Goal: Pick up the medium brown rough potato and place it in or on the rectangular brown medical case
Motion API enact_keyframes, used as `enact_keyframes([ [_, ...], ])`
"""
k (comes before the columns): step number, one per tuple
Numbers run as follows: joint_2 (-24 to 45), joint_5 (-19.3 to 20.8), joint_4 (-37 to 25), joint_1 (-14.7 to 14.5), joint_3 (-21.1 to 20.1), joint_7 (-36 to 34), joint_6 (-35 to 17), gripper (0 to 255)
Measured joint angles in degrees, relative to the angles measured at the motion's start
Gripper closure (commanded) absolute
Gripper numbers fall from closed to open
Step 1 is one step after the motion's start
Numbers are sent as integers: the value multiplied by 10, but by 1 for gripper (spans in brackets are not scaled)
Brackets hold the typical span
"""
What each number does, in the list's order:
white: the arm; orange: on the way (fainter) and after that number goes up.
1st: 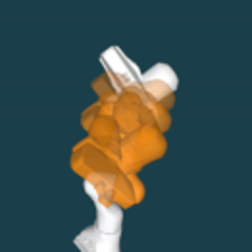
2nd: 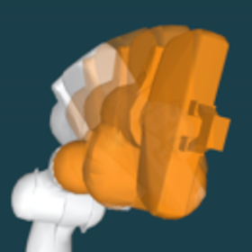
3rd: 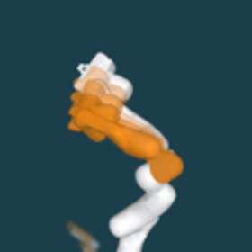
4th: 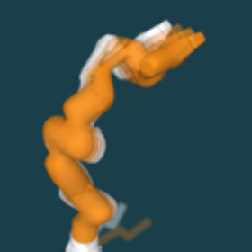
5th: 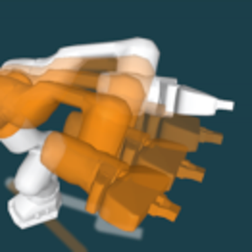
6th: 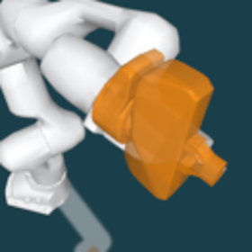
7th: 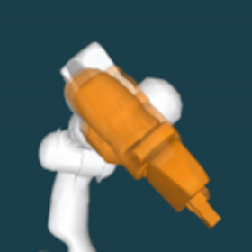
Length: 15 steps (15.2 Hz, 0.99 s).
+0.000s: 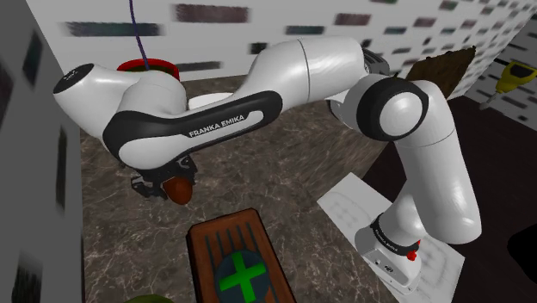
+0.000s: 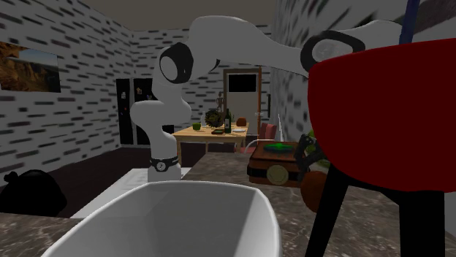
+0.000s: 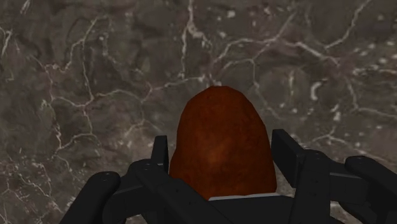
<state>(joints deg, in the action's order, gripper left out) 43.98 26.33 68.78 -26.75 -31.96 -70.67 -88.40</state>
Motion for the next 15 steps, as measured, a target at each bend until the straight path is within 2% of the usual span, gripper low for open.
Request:
enact_keyframes([
  [8,-13,-6,-40,-7,-3,11,49,255],
  [15,-13,-6,-100,-21,-3,23,103,255],
])
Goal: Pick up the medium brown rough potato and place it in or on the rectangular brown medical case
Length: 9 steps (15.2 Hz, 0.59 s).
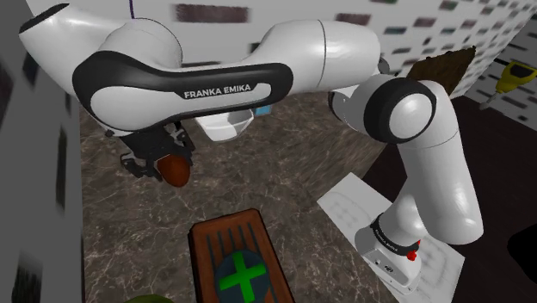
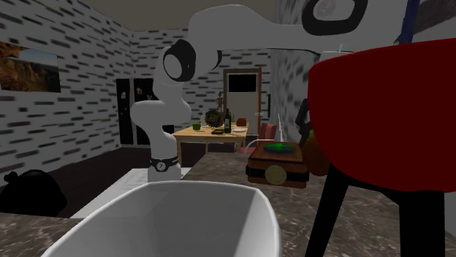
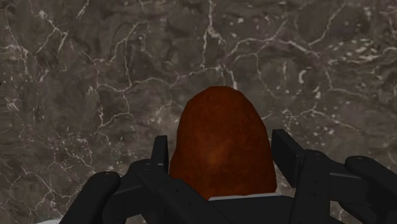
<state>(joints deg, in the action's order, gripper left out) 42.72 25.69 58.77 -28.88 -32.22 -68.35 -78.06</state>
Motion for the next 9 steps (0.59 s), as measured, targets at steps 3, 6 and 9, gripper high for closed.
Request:
enact_keyframes([
  [3,2,1,-30,-8,1,5,25,255],
  [6,11,4,-69,-21,4,12,53,255],
  [9,24,10,-118,-36,8,21,84,255],
])
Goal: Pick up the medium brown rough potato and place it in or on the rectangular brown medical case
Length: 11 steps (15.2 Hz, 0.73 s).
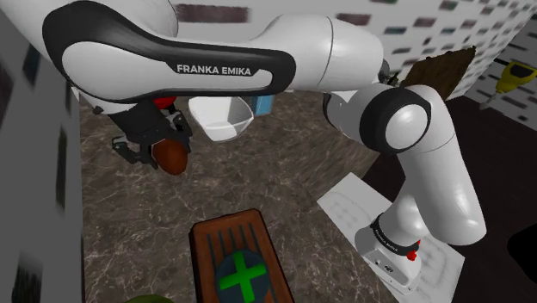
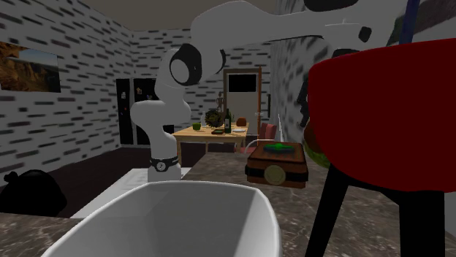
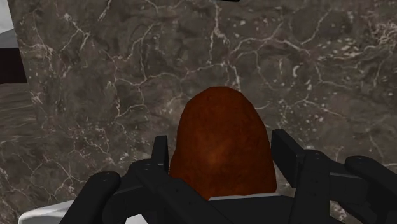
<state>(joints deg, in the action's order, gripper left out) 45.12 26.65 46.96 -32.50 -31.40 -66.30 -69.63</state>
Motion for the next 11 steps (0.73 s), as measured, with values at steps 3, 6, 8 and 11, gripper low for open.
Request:
enact_keyframes([
  [3,13,6,-51,-17,5,9,33,255],
  [6,-30,-10,20,5,-11,-11,14,255],
  [8,-85,-33,118,30,-29,-38,-22,255],
  [11,-145,-63,215,49,-49,-69,-56,255],
])
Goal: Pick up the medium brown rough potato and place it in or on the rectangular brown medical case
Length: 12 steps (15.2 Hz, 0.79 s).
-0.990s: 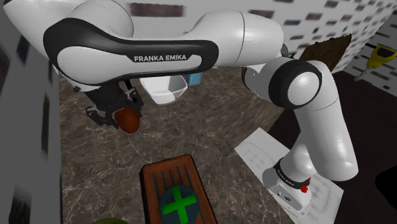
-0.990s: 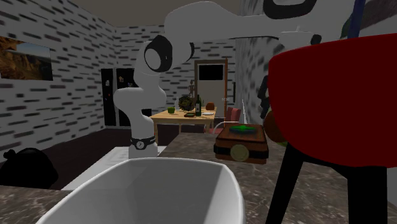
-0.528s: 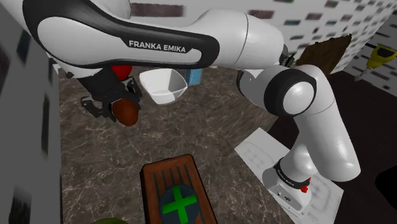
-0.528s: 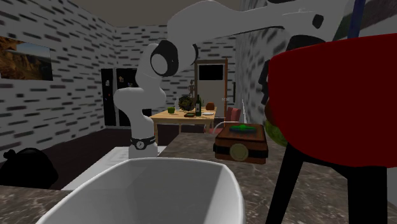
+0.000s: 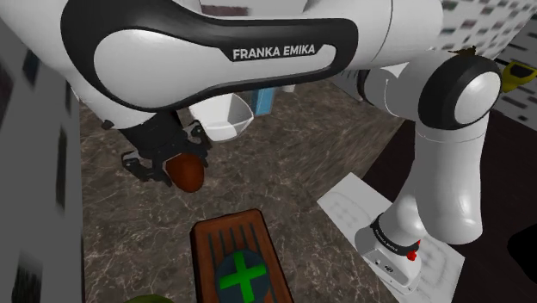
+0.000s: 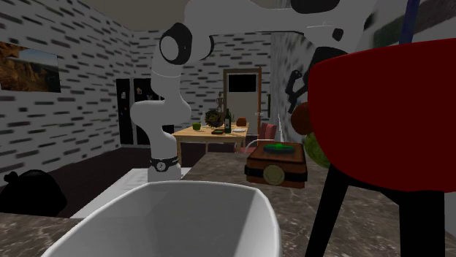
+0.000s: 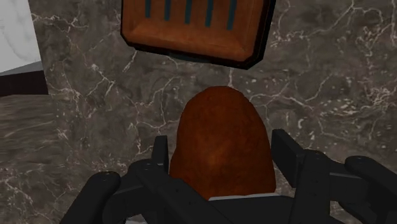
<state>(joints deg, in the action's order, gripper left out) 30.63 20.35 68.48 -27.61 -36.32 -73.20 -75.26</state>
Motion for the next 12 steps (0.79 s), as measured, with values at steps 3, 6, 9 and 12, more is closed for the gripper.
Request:
enact_keyframes([
  [3,-54,-30,80,13,-18,-25,-26,255],
  [6,-96,-58,136,15,-34,-50,-43,255],
  [9,-143,-90,200,19,-50,-71,-66,255],
  [12,-179,-118,241,13,-66,-94,-78,255],
])
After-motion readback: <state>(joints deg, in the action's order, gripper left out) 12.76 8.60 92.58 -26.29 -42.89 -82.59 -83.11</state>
